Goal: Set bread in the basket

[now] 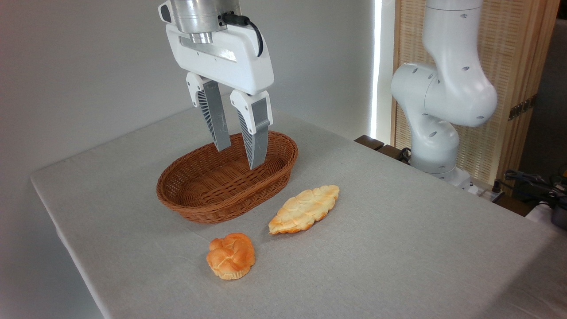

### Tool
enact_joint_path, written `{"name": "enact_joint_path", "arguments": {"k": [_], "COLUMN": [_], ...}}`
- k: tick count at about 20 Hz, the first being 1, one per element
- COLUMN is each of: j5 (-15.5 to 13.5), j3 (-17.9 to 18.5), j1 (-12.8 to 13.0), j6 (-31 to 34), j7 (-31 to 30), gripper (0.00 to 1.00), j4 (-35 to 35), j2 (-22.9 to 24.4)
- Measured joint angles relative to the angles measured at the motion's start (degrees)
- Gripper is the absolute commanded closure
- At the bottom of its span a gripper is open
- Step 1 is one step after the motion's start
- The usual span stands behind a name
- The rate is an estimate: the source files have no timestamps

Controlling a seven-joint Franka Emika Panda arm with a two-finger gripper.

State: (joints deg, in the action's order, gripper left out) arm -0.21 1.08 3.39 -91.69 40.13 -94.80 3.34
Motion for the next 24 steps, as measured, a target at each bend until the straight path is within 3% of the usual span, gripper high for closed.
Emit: {"name": "enact_joint_path", "arguments": {"k": [3, 9, 13, 16, 20, 21, 22, 23, 24], "j5": [0.0, 0.1, 2.6, 4.7, 5.2, 5.2, 5.2, 5.2, 5.2], "j3": [0.0, 0.0, 0.0, 0.0, -0.7, -1.0, -1.5, -2.0, -2.4], "j1": [0.0, 0.3, 0.3, 0.3, 0.5, 0.6, 0.6, 0.7, 0.7], "j6": [-1.8, -18.8, -27.6, -31.1, -33.8, -34.3, -34.6, -34.8, -34.9], "j7": [0.0, 0.0, 0.0, 0.1, 0.3, 0.3, 0.3, 0.3, 0.3], "gripper": [0.0, 0.0, 0.0, 0.0, 0.0, 0.05, 0.22, 0.49, 0.67], "j4": [-0.9, -11.9, -19.1, -22.4, -23.8, -23.8, -23.8, -23.8, -23.8], "j2": [0.0, -0.3, -0.9, -1.9, -4.4, -5.1, -5.6, -5.9, -6.1]}}
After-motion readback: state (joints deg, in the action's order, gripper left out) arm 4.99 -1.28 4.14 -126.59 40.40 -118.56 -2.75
